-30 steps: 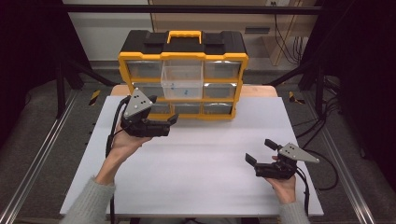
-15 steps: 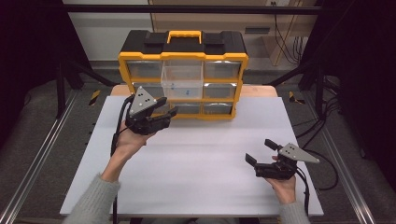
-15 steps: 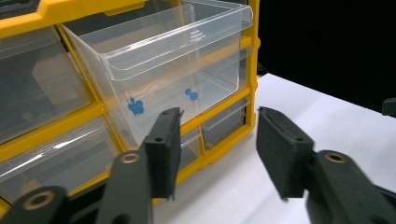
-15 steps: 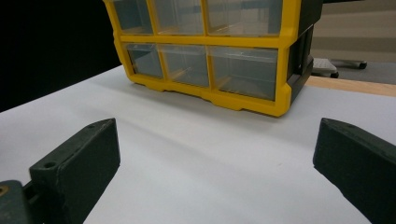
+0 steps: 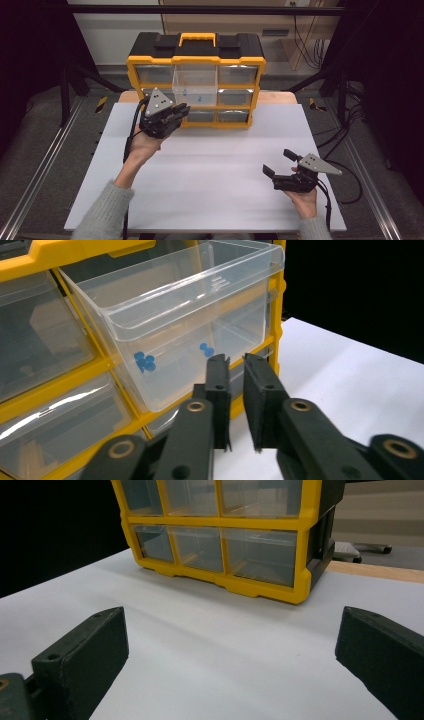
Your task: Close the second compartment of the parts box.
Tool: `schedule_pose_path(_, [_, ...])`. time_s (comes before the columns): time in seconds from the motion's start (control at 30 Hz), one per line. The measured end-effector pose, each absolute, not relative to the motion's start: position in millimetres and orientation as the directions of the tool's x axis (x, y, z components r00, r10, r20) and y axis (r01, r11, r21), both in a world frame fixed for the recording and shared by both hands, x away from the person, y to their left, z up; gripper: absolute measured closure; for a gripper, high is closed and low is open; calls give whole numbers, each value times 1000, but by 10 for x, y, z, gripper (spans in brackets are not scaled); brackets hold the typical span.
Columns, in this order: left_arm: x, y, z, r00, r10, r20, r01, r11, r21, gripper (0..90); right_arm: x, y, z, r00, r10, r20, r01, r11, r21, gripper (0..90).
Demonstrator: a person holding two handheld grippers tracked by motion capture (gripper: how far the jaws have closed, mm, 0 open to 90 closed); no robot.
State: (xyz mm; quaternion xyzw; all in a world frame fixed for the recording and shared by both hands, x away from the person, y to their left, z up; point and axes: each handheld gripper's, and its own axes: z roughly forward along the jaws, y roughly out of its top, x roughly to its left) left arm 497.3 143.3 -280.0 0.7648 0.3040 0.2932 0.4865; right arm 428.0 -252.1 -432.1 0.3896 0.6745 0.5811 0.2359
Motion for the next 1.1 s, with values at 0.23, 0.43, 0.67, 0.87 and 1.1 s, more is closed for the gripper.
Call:
schedule_pose_path(0.23, [5076, 1405, -2788, 639, 752, 160, 178, -348, 921, 888, 4285, -2521, -4328, -591, 796, 131, 249, 26, 968, 12])
schedule_pose_path(0.43, [5147, 1359, -2780, 634, 756, 160, 189, -352, 917, 888, 4283, -2526, -4325, -593, 795, 131, 246, 24, 969, 12])
schedule_pose_path(0.67, [5220, 1367, -2772, 625, 765, 158, 200, -352, 914, 889, 4288, -2520, -4329, -589, 797, 130, 250, 26, 968, 12])
schedule_pose_path(0.87, [5286, 1369, -2755, 618, 768, 167, 204, -362, 910, 889, 4287, -2522, -4327, -589, 798, 128, 247, 26, 969, 12])
schedule_pose_path(1.1, [5338, 1354, -2734, 612, 771, 175, 198, -364, 910, 890, 4285, -2522, -4324, -588, 798, 133, 250, 23, 968, 12])
